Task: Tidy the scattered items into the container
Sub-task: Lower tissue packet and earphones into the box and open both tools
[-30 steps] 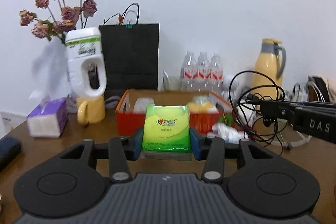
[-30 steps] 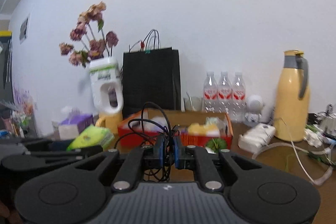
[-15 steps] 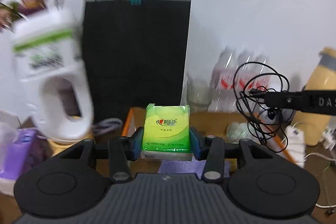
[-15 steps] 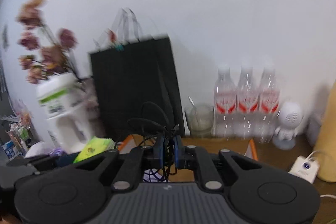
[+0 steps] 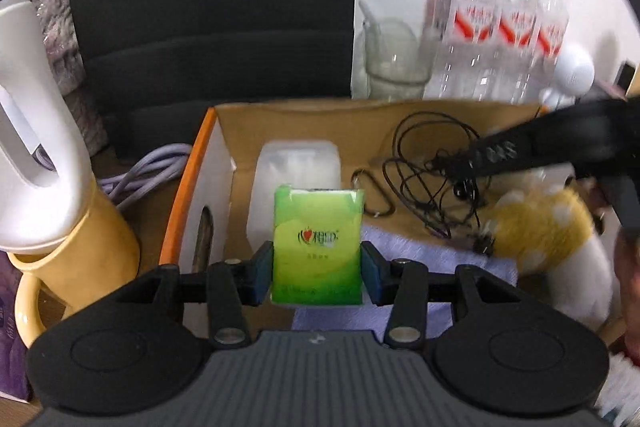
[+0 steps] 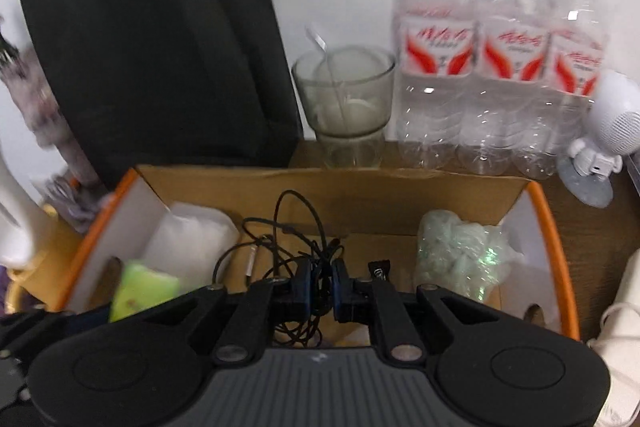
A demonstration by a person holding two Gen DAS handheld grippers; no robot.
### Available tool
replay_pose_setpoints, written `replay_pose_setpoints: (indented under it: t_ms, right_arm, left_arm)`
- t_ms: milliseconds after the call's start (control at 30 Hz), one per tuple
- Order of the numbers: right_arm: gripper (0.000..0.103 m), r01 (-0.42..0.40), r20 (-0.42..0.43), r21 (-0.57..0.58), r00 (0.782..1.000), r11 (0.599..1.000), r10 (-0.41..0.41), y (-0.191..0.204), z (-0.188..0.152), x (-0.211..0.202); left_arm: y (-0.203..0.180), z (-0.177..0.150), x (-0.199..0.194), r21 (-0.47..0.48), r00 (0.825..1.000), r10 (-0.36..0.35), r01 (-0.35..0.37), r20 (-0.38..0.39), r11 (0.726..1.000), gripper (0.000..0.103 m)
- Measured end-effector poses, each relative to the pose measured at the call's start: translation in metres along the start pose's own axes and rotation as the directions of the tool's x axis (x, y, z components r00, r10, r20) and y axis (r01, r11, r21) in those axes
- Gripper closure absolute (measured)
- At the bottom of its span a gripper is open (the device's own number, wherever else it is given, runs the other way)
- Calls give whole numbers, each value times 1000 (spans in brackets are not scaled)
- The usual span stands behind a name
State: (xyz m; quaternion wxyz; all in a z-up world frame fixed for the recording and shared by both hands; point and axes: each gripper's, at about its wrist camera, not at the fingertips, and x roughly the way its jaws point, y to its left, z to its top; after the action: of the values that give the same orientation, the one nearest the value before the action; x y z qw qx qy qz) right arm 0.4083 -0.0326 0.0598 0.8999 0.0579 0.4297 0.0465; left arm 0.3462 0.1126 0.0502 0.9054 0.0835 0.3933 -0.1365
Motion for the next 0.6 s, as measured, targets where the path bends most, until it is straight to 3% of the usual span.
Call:
replay_pose_setpoints:
  t_ms: [67,300,433,600]
  right_arm:
    - [93,43,-35,-16,998,999,-43,3,4,13]
    - [61,105,-86,-64,990,992,-111,6,7,11]
    - [46,120,-97,-88,987,989,-129,-1,14,-16]
    - [34,147,-111,-94,981,985,-157,-12,25,-57]
  left_arm:
    - [-2,0,5,23,999,7,-6,-31,1000,56]
    - [3,8,14,-5,994,5,-5,-108,1000,50]
    - [11,24,-12,-42,997,-16,12,-79,999,22]
    - [26,59,-44,-92,992,-39,28,-119,995,11]
